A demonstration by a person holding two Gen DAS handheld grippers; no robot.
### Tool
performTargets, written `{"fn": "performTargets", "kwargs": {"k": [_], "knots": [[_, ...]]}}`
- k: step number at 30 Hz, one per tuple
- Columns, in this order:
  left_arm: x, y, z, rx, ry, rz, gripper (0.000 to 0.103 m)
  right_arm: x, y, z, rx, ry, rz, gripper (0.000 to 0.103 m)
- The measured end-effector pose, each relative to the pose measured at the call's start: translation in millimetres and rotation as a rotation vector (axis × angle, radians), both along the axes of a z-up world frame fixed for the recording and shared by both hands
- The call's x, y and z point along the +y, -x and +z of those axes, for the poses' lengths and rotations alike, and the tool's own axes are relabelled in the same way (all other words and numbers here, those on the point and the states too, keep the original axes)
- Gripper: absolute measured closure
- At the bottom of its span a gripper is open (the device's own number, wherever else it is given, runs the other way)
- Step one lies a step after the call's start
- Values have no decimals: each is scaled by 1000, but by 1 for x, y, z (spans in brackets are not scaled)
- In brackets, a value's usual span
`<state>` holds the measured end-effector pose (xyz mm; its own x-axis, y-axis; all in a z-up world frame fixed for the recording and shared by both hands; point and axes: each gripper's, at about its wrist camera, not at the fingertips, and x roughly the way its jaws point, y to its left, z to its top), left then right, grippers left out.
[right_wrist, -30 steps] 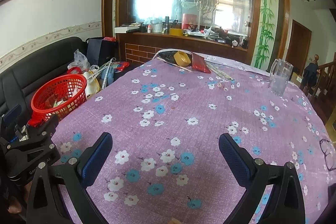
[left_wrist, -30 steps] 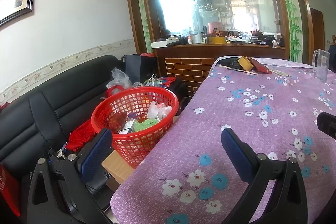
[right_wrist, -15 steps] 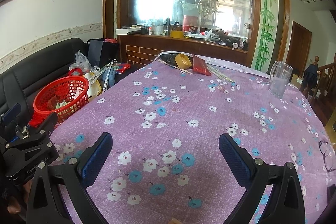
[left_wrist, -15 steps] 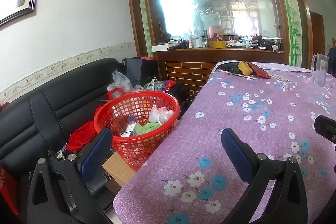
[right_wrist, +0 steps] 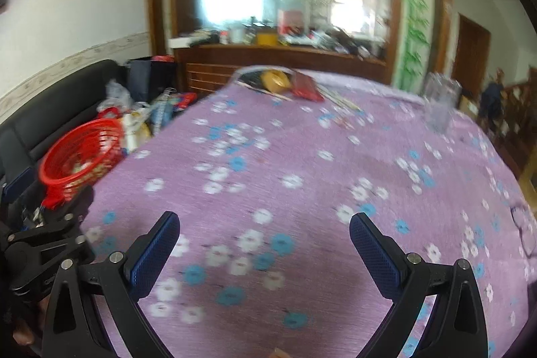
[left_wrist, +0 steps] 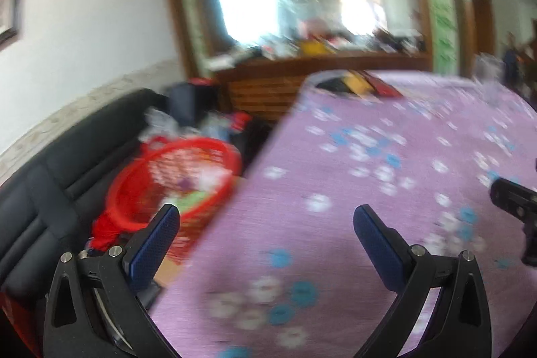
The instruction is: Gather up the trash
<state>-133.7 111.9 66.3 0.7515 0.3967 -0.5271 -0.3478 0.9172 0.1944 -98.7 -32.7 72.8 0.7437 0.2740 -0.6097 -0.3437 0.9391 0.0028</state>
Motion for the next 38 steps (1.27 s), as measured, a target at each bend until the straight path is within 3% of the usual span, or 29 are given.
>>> {"fn": "performTargets", "kwargs": {"k": [6, 10, 15, 19, 24, 38], "knots": [[-55, -51, -10, 166, 89, -231, 0, -67, -42, -21, 154, -8, -219, 0], [-83, -83, -28, 286, 186, -292, 0, -107, -61, -35, 233, 18, -338, 0], [-108, -102, -49, 371, 191, -293, 0, -142, -77, -56, 323, -8, -409, 1], [-117, -107, -53, 397, 165, -315, 0, -149, -82, -64, 355, -26, -408, 0], [-120, -114, -54, 399, 165, -327, 0, -139, -86, -67, 355, 37, -399, 0], [-109, -125, -58, 405, 260, -325, 0, -136, -87, -68, 355, 57, -386, 0]]}}
